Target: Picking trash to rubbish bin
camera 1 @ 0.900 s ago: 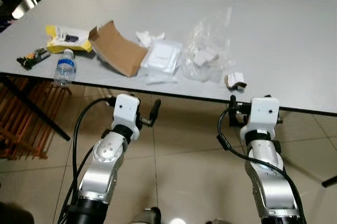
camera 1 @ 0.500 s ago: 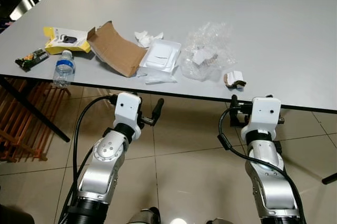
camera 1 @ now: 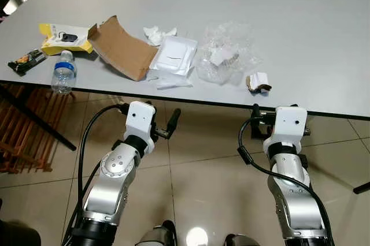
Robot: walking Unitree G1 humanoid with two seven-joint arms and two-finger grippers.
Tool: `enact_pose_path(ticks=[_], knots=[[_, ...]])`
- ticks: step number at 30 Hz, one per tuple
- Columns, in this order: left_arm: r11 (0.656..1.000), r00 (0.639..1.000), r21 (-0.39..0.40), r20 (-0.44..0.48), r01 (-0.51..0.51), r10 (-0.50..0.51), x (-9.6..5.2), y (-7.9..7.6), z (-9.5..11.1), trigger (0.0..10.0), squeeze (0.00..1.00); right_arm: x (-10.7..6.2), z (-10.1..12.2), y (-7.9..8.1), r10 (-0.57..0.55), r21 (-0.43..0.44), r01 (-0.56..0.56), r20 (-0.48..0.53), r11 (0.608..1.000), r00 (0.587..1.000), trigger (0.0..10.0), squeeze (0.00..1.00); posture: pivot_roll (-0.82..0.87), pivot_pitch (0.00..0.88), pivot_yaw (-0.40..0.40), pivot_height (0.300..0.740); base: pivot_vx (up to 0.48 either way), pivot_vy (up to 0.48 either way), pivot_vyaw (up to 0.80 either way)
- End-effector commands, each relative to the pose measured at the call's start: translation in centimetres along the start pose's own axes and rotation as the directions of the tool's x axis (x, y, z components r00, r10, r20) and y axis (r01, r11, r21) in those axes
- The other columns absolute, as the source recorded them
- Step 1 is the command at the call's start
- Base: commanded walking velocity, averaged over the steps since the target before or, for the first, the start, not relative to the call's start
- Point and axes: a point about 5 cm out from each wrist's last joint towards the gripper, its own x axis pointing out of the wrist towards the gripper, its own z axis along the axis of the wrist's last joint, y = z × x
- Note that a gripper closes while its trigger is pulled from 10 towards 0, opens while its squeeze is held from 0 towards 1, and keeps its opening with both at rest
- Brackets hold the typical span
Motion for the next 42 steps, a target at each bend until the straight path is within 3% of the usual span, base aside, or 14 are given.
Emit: enact_pose_path(ticks=[1, 3, 6, 12, 16, 28, 36, 39, 42], knots=[[1.0, 1.0, 0.007, -0.008, 0.005, -0.005, -0.4, 0.3, 0.0, 10.0, 0.0, 0.2, 0.4, 0.3, 0.002, 0.006, -0.003, 0.016, 1.0, 1.0, 10.0, 0.0, -0.01, 0.209, 0.089, 0.74, 0.304, 0.0, 0.0], [1.0, 0.999, 0.019, 0.026, -0.02, 0.02, -0.7, 0.9, 1.3, 10.0, 0.0, 0.9, 1.4, 0.0, -0.012, -0.041, 0.015, 0.077, 0.999, 0.997, 10.0, 0.0, 0.01, 0.214, 0.089, 0.74, 0.48, 0.0, 0.0], [1.0, 0.993, 0.008, 0.118, -0.014, 0.013, 0.0, 0.6, 4.2, 10.0, 0.0, 0.9, 3.3, -0.3, -0.023, -0.084, 0.037, 0.161, 0.996, 0.987, 10.0, 0.0, 0.02, 0.211, 0.086, 0.74, 0.48, 0.0, 0.0], [1.0, 0.981, -0.015, 0.195, -0.017, 0.02, 0.6, 0.8, 6.7, 10.0, 0.0, 0.1, 5.8, -0.5, -0.017, -0.126, 0.052, 0.263, 0.991, 0.965, 10.0, 0.0, 0.01, 0.207, 0.083, 0.74, 0.467, 0.0, 0.0], [1.0, 0.984, -0.02, 0.178, -0.014, 0.018, 0.3, 0.8, 6.4, 10.0, 0.0, -0.5, 6.7, -0.2, 0.007, -0.139, 0.036, 0.297, 0.99, 0.955, 10.0, 0.0, 0.0, 0.206, 0.082, 0.74, 0.261, 0.0, 0.0], [0.999, 0.991, -0.051, 0.132, 0.005, 0.002, 0.1, 0.2, 5.7, 10.0, 0.0, -1.0, 6.9, -0.2, 0.01, -0.167, 0.039, 0.285, 0.985, 0.958, 10.0, 0.0, -0.01, 0.207, 0.078, 0.74, 0.0, 0.0, 0.0], [0.998, 0.998, -0.044, 0.04, 0.046, -0.044, -0.9, 0.5, 4.2, 10.0, 0.0, -1.4, 5.9, -0.2, -0.026, -0.101, 0.046, 0.187, 0.994, 0.982, 10.0, 0.0, -0.01, 0.221, 0.078, 0.74, 0.0, 0.0, 0.0], [0.995, 0.998, -0.083, 0.012, 0.06, -0.059, -1.1, 0.6, 3.9, 10.0, 0.0, -1.2, 5.6, -0.4, -0.041, -0.085, 0.055, 0.164, 0.995, 0.986, 10.0, 0.0, 0.0, 0.224, 0.078, 0.74, 0.0, 0.0, 0.0], [0.986, 0.991, -0.101, -0.01, 0.133, -0.134, -1.3, 0.4, 3.8, 10.0, 0.0, -1.0, 5.2, -0.8, -0.058, -0.078, 0.069, 0.14, 0.995, 0.989, 10.0, 0.0, 0.0, 0.23, 0.081, 0.74, 0.0, 0.0, 0.0]])
